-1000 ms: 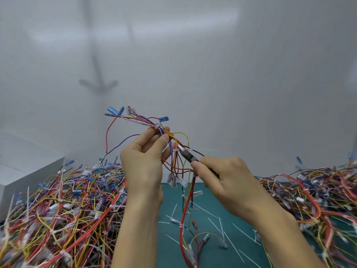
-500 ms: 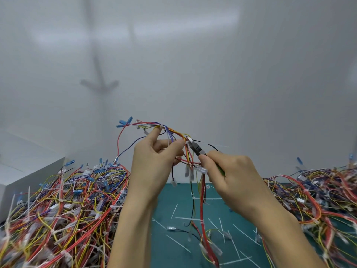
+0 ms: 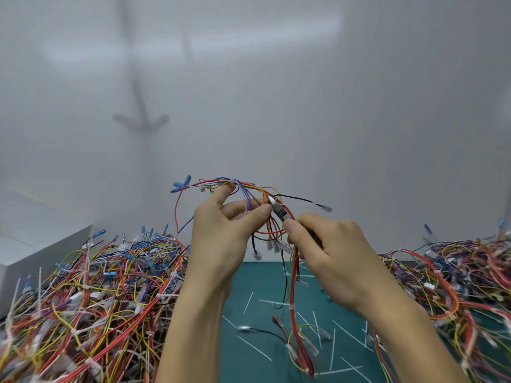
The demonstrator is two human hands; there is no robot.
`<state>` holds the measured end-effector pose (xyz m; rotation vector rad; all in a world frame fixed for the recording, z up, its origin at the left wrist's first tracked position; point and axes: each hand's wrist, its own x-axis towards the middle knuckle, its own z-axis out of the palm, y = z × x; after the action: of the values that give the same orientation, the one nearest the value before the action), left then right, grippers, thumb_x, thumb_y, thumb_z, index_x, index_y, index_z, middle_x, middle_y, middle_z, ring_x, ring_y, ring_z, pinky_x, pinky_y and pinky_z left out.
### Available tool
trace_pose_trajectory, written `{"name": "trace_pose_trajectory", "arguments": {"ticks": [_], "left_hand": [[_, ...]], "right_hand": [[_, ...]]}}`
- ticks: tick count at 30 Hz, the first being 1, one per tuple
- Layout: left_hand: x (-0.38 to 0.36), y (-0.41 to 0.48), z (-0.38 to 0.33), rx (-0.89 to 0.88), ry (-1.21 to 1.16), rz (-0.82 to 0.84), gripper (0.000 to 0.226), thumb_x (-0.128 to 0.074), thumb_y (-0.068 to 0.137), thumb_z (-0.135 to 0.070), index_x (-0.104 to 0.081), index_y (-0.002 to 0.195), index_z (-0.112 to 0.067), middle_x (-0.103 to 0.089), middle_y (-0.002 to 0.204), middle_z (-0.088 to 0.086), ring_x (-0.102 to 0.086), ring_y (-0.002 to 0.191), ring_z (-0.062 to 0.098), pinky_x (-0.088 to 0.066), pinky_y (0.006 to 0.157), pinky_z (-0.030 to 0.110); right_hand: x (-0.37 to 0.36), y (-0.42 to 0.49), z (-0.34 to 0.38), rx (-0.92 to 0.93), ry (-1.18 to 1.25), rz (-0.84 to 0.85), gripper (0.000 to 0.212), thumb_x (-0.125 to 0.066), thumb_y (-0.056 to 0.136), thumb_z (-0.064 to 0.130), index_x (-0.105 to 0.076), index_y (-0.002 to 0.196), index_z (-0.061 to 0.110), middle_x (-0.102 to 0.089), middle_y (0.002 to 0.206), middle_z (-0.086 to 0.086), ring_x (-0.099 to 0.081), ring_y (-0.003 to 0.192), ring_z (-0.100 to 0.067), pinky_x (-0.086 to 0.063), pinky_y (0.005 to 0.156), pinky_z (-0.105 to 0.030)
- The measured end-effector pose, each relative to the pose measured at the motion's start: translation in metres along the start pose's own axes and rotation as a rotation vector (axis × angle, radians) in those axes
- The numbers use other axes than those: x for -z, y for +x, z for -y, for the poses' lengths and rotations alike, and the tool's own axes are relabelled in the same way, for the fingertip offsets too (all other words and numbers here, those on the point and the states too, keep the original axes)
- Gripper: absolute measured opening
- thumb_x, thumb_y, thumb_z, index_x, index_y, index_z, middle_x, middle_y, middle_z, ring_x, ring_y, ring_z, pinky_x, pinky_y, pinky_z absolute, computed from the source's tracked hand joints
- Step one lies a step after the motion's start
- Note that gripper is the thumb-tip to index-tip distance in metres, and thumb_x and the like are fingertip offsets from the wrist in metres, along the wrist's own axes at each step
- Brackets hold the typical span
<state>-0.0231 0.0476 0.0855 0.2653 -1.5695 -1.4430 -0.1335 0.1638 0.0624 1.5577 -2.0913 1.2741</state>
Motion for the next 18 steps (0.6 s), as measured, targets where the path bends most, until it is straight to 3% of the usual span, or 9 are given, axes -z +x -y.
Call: {"name": "trace_pose_trajectory", "arguments": {"ticks": [5, 9, 13, 18], "left_hand": [[0.0006, 0.0002, 0.0009, -0.004, -0.006, -0.007, 0.077, -0.075, 0.082, -0.004, -0.035, 0.148, -0.008, -0.078, 0.088, -0.003, -0.073, 0.083, 0.009, -0.055, 0.094, 0.033], [0.0010, 0.0007, 0.0014, -0.003, -0.010, -0.004, 0.077, -0.075, 0.081, -0.004, -0.035, 0.147, -0.008, -0.078, 0.088, -0.003, -0.074, 0.082, 0.009, -0.054, 0.094, 0.034], [0.0022, 0.0020, 0.0033, -0.021, 0.005, 0.011, 0.074, -0.074, 0.081, 0.000, -0.038, 0.145, -0.010, -0.078, 0.088, -0.005, -0.073, 0.078, 0.005, -0.057, 0.080, 0.020], [0.0048, 0.0040, 0.0058, -0.025, 0.039, -0.003, 0.074, -0.074, 0.081, 0.003, -0.040, 0.145, -0.009, -0.077, 0.090, -0.005, -0.071, 0.078, 0.004, -0.055, 0.071, 0.013]], "right_hand": [[-0.0024, -0.0001, -0.0009, 0.004, -0.006, -0.021, 0.043, -0.039, 0.095, 0.055, -0.050, 0.069, 0.023, -0.049, 0.057, 0.009, -0.042, 0.055, -0.012, -0.027, 0.050, -0.025], [-0.0036, 0.0002, -0.0015, 0.027, 0.031, -0.030, 0.046, -0.040, 0.097, 0.053, -0.052, 0.069, 0.017, -0.051, 0.060, 0.003, -0.041, 0.053, -0.015, -0.030, 0.051, -0.028], [-0.0029, -0.0001, -0.0011, -0.003, 0.120, -0.005, 0.046, -0.041, 0.101, 0.048, -0.057, 0.069, 0.018, -0.057, 0.062, -0.008, -0.051, 0.054, -0.020, -0.046, 0.058, -0.043], [-0.0039, 0.0008, 0.0015, -0.029, 0.212, -0.035, 0.046, -0.041, 0.102, 0.045, -0.062, 0.071, 0.020, -0.062, 0.061, -0.009, -0.059, 0.055, -0.026, -0.052, 0.061, -0.047]]}}
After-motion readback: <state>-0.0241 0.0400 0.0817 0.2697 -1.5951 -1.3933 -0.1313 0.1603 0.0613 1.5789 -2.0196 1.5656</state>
